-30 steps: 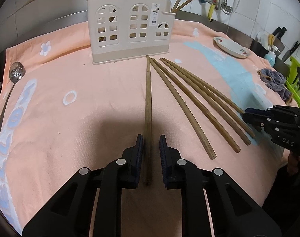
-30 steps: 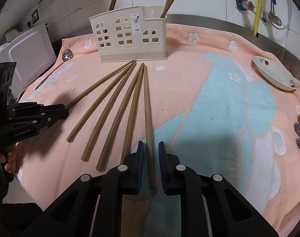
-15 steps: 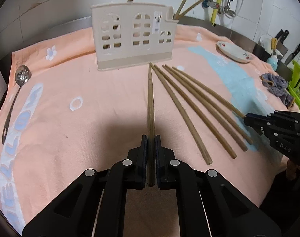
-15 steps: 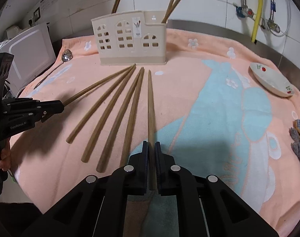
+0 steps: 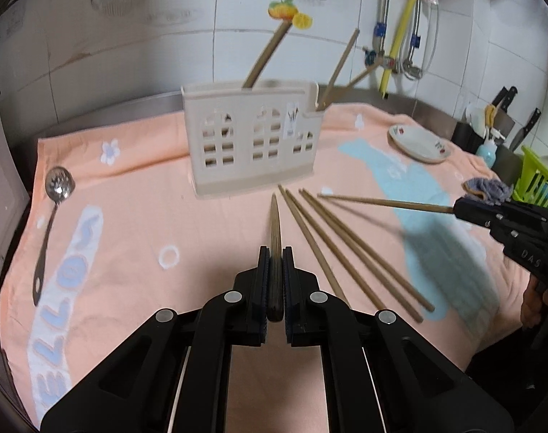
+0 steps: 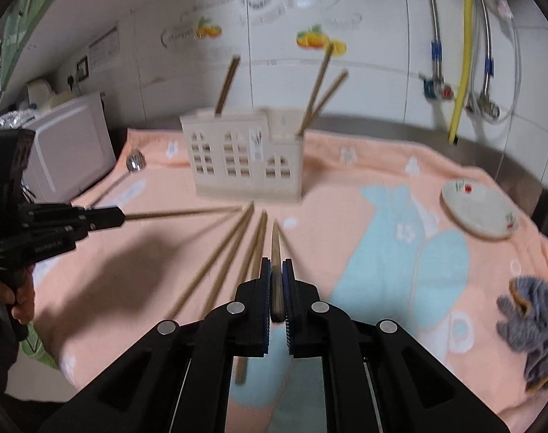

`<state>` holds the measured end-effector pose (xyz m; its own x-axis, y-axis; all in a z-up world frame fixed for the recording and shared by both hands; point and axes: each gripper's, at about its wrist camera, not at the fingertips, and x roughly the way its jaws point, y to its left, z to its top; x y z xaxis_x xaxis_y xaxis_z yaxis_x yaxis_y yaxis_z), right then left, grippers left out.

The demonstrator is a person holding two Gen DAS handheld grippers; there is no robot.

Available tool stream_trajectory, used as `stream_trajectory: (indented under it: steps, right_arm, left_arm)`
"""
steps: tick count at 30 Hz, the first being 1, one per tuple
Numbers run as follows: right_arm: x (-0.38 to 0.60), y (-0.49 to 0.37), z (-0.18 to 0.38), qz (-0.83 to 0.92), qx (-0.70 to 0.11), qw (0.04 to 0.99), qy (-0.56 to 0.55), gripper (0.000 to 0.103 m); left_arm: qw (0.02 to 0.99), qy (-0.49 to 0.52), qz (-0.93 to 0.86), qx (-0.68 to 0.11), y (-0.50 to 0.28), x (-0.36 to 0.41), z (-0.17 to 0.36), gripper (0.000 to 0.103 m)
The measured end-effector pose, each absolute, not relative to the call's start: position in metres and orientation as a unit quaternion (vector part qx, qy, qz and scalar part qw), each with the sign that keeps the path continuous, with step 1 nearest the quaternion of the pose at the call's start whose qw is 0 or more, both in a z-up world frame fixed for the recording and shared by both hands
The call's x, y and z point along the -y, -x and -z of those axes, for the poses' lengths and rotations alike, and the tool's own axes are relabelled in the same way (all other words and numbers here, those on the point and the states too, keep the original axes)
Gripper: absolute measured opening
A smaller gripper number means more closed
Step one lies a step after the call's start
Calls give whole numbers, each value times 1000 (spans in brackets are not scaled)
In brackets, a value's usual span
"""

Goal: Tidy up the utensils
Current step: 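Raise the left tool's chopstick into the white holder while the right tool inserts its chopstick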

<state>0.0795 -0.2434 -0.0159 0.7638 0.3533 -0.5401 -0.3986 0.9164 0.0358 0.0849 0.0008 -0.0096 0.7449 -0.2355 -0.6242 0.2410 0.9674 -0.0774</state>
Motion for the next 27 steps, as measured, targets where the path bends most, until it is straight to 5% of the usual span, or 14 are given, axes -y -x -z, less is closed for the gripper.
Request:
stream_trajectory:
  steps: [27]
  right_arm:
    - [225,-151,-138,-263,-187,945,47,6]
  left_arm:
    - [962,-47,118,-240,-134,-12,-114,6]
